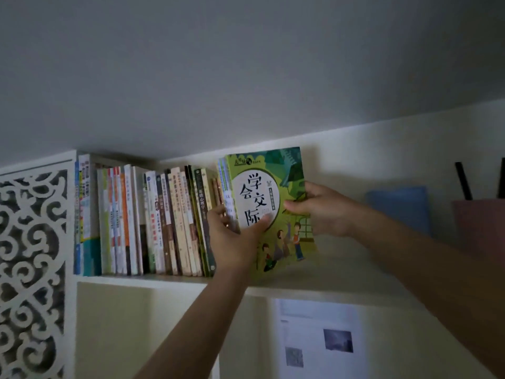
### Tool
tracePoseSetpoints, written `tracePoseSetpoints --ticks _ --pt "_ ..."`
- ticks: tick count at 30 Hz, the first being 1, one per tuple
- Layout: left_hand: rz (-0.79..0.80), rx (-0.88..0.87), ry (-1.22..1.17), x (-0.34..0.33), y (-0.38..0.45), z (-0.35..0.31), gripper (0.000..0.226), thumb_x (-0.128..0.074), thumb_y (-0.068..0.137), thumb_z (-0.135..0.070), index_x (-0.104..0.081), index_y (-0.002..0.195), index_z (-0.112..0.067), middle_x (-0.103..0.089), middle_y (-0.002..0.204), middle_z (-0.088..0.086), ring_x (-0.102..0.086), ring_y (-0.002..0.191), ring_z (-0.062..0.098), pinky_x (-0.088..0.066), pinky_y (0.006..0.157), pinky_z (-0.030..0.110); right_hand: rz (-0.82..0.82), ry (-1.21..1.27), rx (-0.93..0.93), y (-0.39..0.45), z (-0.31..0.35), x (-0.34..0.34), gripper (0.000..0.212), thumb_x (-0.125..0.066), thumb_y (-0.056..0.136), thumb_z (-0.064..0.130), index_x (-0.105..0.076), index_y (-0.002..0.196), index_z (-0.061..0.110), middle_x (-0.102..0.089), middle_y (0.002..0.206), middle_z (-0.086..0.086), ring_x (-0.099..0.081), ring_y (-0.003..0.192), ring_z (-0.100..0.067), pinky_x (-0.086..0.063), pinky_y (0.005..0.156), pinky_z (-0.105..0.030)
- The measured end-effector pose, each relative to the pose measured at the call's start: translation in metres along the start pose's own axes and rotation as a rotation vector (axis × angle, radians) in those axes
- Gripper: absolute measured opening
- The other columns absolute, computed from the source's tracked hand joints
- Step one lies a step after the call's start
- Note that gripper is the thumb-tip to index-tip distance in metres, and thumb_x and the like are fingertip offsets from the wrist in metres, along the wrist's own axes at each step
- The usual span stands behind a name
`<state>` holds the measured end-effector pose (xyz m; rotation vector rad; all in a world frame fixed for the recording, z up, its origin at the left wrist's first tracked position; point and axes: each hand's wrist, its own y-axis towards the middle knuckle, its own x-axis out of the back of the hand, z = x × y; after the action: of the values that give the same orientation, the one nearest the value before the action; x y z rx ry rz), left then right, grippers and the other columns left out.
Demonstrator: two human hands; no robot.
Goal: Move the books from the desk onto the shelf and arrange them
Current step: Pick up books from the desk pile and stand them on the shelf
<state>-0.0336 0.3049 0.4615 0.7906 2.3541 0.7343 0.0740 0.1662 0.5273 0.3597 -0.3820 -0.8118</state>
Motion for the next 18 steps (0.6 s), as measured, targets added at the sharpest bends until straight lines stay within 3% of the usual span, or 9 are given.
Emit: tracePoseSetpoints --ticks 3,6,8,12,14,18 --pt "-0.053 -0.011 0.095 -0.018 0.015 0.029 0.081 -0.093 0.060 -0.020 -0.043 0.123 -0.019 -0.058 0.114 0.002 -0.063 0.102 0.018 -0.059 0.084 0.044 -0.001 -0.059 -0.003 0.030 -0.027 0.013 0.034 -0.072 0.085 0.010 -0.066 0.116 0.023 -0.073 0.111 0.000 -0.066 0.110 -0.022 -0.053 0.092 -0.046" --pt "-0.066 -0.038 0.305 -0.025 0.023 0.041 0.087 -0.090 0.065 -0.026 -0.039 0.134 -0.013 -0.049 0.126 0.009 -0.052 0.117 0.027 -0.053 0.093 0.048 0.061 0.060 -0.083 0.048 -0.047 0.016 0.040 -0.066 0.089 0.007 -0.060 0.126 0.020 -0.071 0.118 -0.006 -0.064 0.112 -0.027 -0.055 0.076 -0.042" --pt "-0.022 -0.100 0.464 -0.022 0.023 0.044 0.086 -0.084 0.073 -0.026 -0.035 0.141 -0.009 -0.040 0.134 0.013 -0.041 0.126 0.031 -0.046 0.102 0.047 0.117 0.141 -0.112 0.058 -0.059 0.017 0.047 -0.065 0.088 0.008 -0.054 0.133 0.021 -0.068 0.124 -0.009 -0.061 0.117 -0.031 -0.055 0.080 -0.048" --pt "0.161 -0.226 0.744 0.004 0.015 0.043 0.090 -0.075 0.082 -0.027 -0.021 0.152 -0.010 -0.026 0.138 0.012 -0.025 0.129 0.026 -0.029 0.106 0.025 0.136 0.189 -0.118 0.072 -0.070 0.012 0.047 -0.060 0.093 0.007 -0.050 0.135 0.025 -0.065 0.127 -0.010 -0.060 0.118 -0.034 -0.051 0.086 -0.060" --pt "0.229 -0.271 0.784 0.017 0.012 0.040 0.093 -0.075 0.082 -0.030 -0.018 0.154 -0.012 -0.026 0.137 0.008 -0.030 0.129 0.022 -0.025 0.102 0.016 0.156 0.216 -0.110 0.076 -0.072 0.008 0.045 -0.056 0.095 0.005 -0.049 0.136 0.023 -0.066 0.127 -0.011 -0.061 0.116 -0.033 -0.053 0.082 -0.058" --pt "0.260 -0.318 0.867 0.028 0.012 0.036 0.086 -0.077 0.081 -0.030 -0.029 0.151 -0.013 -0.033 0.132 0.003 -0.040 0.124 0.017 -0.026 0.099 0.011 0.189 0.224 -0.055 0.080 -0.073 0.002 0.042 -0.056 0.095 0.007 -0.053 0.132 0.026 -0.064 0.129 -0.008 -0.061 0.117 -0.031 -0.055 0.079 -0.052"
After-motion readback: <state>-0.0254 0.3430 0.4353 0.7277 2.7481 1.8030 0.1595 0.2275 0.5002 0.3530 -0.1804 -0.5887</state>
